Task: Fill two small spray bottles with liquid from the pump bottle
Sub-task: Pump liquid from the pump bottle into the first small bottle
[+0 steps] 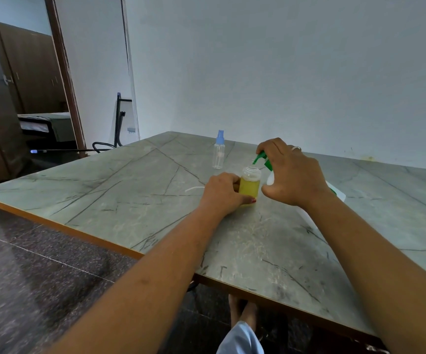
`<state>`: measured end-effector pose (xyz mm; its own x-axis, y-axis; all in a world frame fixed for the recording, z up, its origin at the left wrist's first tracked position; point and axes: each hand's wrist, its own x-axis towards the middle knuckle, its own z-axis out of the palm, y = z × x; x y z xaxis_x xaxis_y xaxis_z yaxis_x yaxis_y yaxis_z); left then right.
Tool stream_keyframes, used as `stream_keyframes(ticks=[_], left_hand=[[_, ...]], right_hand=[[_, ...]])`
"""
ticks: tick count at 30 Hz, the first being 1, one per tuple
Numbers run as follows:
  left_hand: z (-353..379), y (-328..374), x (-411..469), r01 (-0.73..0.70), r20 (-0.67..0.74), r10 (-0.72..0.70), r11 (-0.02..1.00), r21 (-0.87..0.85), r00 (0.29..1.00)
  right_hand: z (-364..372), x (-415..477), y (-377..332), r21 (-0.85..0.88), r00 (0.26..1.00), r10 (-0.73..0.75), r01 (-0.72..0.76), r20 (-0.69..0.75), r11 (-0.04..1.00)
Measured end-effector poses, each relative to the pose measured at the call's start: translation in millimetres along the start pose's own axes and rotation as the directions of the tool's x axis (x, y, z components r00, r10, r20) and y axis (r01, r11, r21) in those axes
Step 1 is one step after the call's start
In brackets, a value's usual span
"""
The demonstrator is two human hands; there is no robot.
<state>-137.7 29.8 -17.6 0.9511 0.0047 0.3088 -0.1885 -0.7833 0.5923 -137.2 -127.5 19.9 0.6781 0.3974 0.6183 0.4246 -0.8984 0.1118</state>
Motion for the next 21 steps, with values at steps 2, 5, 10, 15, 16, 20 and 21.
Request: stream_keyframes(ticks=[2,5,10,15,16,20,21], left_hand=[[0.3,0.5,-0.2,0.002,-0.001,-0.002,1.000,-0.003,1.000],[0.6,0.4,0.1,0.001,-0.002,-0.001,1.000,-0.009,1.000],[-0.1,-0.2,0.3,0.001,0.000,-0.001,1.000,-0.014,1.000],[-1.1,-0.4,-0.6,-0.013,0.000,0.013,1.000,-0.016,1.000],[-1.1,-0.4,-0.5,-0.014,0.000,0.014,1.000,-0.012,1.000],[-0.8,-0.4,-0.4,-0.012,0.003,0.012,1.000,-0.008,1.000],[-0.8,-0.5,-0.5,-0.013,0.002,0.014,1.000,-0.007,1.000]], right_hand=[[1.7,-0.8,-0.1,-0.005,1.000,-0.019,0.019,0.007,1.000],[0.6,-0.8,-0.2,0.010,1.000,-0.013,0.013,-0.003,1.000],[-0.4,0.3,1.3,0.024,0.999,0.016,-0.015,-0.029,1.000],[1.1,-0.3,1.1,0.030,0.999,-0.023,0.024,-0.042,0.999],[1.2,-0.1,1.0,0.032,0.999,-0.026,0.028,-0.041,0.999],[0.4,0.4,1.5,0.047,1.000,-0.008,0.010,-0.027,0.999],[-0.1,0.2,1.4,0.049,1.000,-0.003,0.004,-0.021,0.999]])
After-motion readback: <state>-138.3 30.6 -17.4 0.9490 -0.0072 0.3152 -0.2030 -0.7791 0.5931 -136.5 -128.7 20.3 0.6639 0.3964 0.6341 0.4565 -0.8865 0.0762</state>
